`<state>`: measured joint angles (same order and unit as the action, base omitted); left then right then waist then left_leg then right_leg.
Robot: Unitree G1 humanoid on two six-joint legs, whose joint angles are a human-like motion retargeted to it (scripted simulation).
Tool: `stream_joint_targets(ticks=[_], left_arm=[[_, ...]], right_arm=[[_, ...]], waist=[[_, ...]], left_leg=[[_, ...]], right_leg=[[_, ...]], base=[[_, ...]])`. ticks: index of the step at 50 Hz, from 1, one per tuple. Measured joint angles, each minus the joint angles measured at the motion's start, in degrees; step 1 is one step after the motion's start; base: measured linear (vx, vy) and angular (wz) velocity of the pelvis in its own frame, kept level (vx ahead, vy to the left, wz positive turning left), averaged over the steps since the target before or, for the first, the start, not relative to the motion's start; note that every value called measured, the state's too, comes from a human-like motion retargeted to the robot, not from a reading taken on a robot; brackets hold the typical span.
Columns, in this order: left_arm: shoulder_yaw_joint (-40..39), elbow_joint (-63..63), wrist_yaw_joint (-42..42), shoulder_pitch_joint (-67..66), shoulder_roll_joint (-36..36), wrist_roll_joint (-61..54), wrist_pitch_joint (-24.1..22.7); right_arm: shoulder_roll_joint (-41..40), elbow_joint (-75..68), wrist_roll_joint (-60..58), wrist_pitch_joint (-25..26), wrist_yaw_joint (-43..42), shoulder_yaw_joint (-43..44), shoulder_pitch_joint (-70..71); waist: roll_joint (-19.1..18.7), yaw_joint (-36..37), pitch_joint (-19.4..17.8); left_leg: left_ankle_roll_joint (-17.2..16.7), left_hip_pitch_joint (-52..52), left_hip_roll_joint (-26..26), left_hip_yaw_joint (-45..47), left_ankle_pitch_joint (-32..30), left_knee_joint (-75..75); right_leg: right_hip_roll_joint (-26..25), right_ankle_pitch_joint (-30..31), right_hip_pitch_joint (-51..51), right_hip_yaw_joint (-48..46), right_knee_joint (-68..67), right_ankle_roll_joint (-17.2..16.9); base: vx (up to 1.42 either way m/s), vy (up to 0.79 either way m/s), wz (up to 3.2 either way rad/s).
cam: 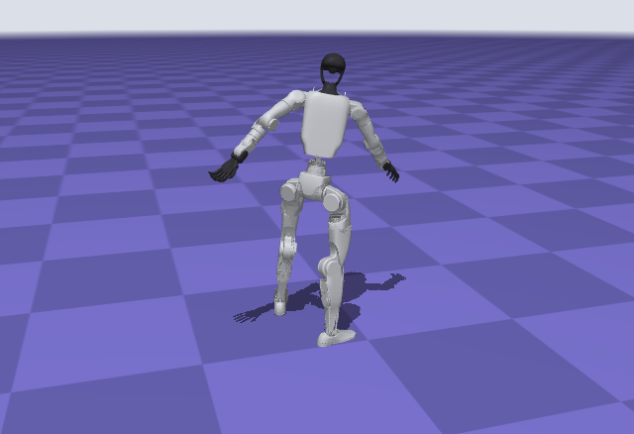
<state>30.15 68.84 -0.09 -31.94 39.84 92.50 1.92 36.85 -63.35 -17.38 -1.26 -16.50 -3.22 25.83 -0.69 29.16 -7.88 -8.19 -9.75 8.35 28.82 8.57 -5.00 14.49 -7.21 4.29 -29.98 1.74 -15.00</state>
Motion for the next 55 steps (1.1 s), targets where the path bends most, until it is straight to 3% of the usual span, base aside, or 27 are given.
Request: stream_joint_targets(ticks=[5, 8, 12, 18, 22, 25, 29, 33, 35, 40, 47, 51, 55], left_arm=[[0.4, -2.3, 1.5, 4.4, 1.2, 1.8, -1.2], [2.0, -2.5, 1.6, 10.6, 1.1, 3.0, -0.8], [6.3, -2.0, 2.1, 23.7, 0.5, 6.1, 1.6], [14.4, -3.5, 1.4, 49.4, 0.2, 14.7, 8.2], [18.1, -6.2, 0.6, 66.2, 1.3, 17.2, 11.4], [19.9, -8.6, 0.6, 77.0, 2.6, 15.9, 12.9], [21.6, -11.4, 1.5, 88.0, 4.6, 11.5, 14.3], [19.5, -13.1, 2.8, 92.9, 4.9, 6.9, 15.9], [17.2, -14.3, 3.2, 93.0, 4.4, 4.7, 16.7], [9.9, -20.3, 4.7, 83.9, 1.9, 1.0, 16.6], [10.2, -30.2, 6.3, 59.5, 2.8, 7.0, 8.1], [12.3, -27.3, 4.9, 44.6, 4.9, 11.0, 3.7], [9.6, -16.9, 1.2, 29.5, 5.4, 10.4, 3.4]], right_arm=[[-1.2, 13.6, 5.0, -3.9, 1.6, 0.1, -5.6], [-2.3, 19.4, 2.9, -4.8, 5.0, -0.2, -12.0], [-4.5, 22.6, -2.6, -4.7, 9.4, -1.8, -20.2], [-8.2, 19.6, -12.8, -2.4, 15.3, -3.9, -29.8], [-9.3, 16.6, -18.4, -1.1, 17.8, -5.1, -34.6], [-9.1, 15.3, -21.7, -0.3, 19.2, -5.9, -38.0], [-9.0, 15.2, -24.2, 0.5, 21.2, -6.2, -42.6], [-10.3, 15.6, -22.7, 0.0, 23.4, -5.3, -46.7], [-10.9, 15.2, -21.3, 0.0, 24.5, -4.2, -48.0], [-12.1, 10.0, -19.0, 0.9, 25.4, -1.7, -47.9], [-10.3, -3.8, -22.7, 2.3, 20.6, -1.3, -38.1], [-8.1, -9.1, -23.7, 3.6, 15.7, -0.6, -29.5], [-5.0, -10.7, -18.9, 4.9, 10.3, 2.5, -19.9]], waist=[[5.7, 0.9, 2.2], [7.8, -0.4, 2.8], [7.1, -3.2, 3.3], [5.0, -10.2, 2.0], [4.1, -16.0, -0.1], [4.2, -20.8, -2.2], [4.7, -26.8, -5.4], [3.5, -30.1, -8.0], [2.0, -31.3, -8.8], [-2.1, -33.5, -8.9], [-8.4, -32.1, -5.2], [-8.8, -27.3, -3.1], [-7.4, -20.2, -2.2]], left_leg=[[0.2, 1.1, 1.4, 2.4, -1.5, 0.0], [0.5, 3.1, 0.2, 0.0, -0.3, 0.2], [0.6, 5.4, 1.7, -4.3, 2.5, 1.6], [1.7, 6.8, 2.0, -11.7, 6.3, 4.1], [1.7, 7.5, 0.5, -16.3, 7.7, 4.9], [1.5, 8.5, -1.7, -19.9, 8.6, 5.1], [1.3, 10.8, -4.3, -25.2, 9.9, 5.0], [0.4, 13.0, -4.0, -29.0, 11.4, 4.8], [0.0, 13.6, -3.8, -31.1, 12.2, 5.0], [0.9, 14.3, -5.4, -36.7, 13.3, 5.9], [1.7, 12.6, -5.7, -37.3, 11.8, 6.7], [2.0, 10.2, -5.6, -33.0, 10.0, 5.7], [2.8, 7.4, -5.5, -29.3, 8.0, 4.3]], right_leg=[[-0.7, 1.4, 1.3, -0.3, -0.9, 0.0], [1.5, 3.5, 3.4, -1.7, -4.4, 0.2], [1.4, 5.6, 2.3, -1.2, -14.7, 3.0], [-1.5, 2.1, -7.4, 7.0, -26.2, 3.2], [-1.9, 1.2, -11.3, 5.6, -21.2, 5.1], [-1.6, 4.8, -12.7, 4.2, -12.6, 5.2], [-2.3, 11.4, -13.9, 11.9, -0.4, 2.5], [-3.5, 8.0, -16.2, 19.2, 3.3, 0.0], [-4.0, 6.4, -16.5, 22.2, 3.3, 0.0], [-1.5, 11.1, -13.6, 20.0, 3.2, 0.0], [0.1, 8.4, -9.7, 13.6, 2.7, 0.0], [-0.1, 5.5, -8.3, 12.2, 1.6, 0.0], [-0.4, 3.2, -7.2, 12.7, 0.5, 0.0]], base=[[0.34, 0.21, 0.17], [0.42, 0.37, 0.57], [0.36, 0.29, 0.69], [0.29, 0.17, 0.97], [0.25, 0.07, 1.11], [0.27, 0.0, 1.22], [0.32, -0.07, 1.28], [0.37, -0.15, 0.94], [0.39, -0.2, 0.92], [0.41, -0.21, 1.01], [0.39, -0.27, 0.82], [0.34, -0.27, 0.24], [0.31, -0.22, -0.21]])
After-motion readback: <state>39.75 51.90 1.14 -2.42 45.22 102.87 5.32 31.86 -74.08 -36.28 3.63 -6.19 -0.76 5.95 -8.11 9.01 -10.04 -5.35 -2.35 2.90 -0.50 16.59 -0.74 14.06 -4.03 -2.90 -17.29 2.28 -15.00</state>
